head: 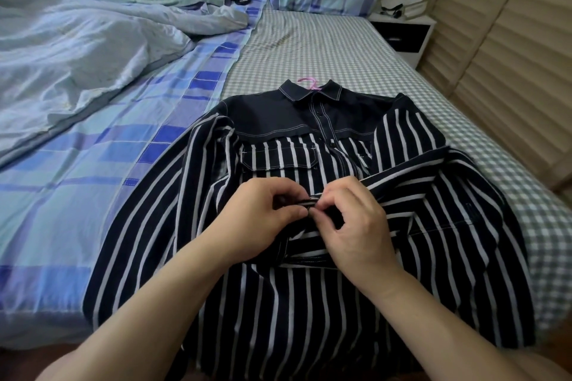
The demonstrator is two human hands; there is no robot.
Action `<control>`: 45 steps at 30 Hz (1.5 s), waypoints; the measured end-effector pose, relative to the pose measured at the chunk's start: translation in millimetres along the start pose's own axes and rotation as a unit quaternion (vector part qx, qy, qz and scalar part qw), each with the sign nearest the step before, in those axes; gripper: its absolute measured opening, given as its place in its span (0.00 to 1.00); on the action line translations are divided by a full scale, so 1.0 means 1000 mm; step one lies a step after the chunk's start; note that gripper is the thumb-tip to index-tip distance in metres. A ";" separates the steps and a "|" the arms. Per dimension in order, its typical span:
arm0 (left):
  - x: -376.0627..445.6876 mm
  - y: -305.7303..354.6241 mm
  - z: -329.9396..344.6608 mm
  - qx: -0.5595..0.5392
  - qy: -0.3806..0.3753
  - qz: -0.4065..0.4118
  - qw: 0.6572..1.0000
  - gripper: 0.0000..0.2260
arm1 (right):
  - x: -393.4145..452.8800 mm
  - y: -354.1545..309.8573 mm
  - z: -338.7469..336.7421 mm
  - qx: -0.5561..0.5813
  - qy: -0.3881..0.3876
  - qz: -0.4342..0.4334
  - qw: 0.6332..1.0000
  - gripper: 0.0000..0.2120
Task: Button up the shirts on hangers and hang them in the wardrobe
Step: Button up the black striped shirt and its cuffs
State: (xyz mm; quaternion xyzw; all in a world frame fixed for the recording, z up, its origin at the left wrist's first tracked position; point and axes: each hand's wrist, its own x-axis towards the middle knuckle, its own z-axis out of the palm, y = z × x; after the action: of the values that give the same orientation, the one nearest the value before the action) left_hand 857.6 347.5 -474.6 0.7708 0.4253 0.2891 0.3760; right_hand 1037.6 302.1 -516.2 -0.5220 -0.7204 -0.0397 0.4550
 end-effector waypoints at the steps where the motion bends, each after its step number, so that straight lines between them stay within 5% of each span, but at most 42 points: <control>1: 0.000 -0.003 0.002 0.012 0.005 0.015 1.000 0.06 | 0.001 0.001 -0.001 0.010 -0.015 0.012 1.000 0.09; 8: -0.003 -0.012 0.014 0.075 0.087 0.161 0.980 0.07 | 0.006 0.004 -0.005 0.040 -0.084 0.024 0.995 0.14; 15: -0.004 -0.014 0.019 0.122 0.147 0.258 0.947 0.05 | 0.006 -0.001 -0.007 0.130 -0.073 0.123 0.981 0.13; 29: -0.007 -0.012 0.015 0.059 0.141 0.145 0.978 0.08 | 0.005 -0.006 -0.006 0.060 -0.032 0.058 0.996 0.10; 45: -0.007 -0.021 0.022 0.137 0.151 0.262 0.943 0.05 | 0.004 -0.011 0.001 0.041 -0.053 0.115 0.991 0.03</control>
State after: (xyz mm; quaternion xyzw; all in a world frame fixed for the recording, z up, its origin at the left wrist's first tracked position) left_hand 861.6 341.9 -504.9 0.8463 0.2953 0.4298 0.1093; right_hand 1028.2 300.3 -509.6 -0.5838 -0.6795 0.0697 0.4389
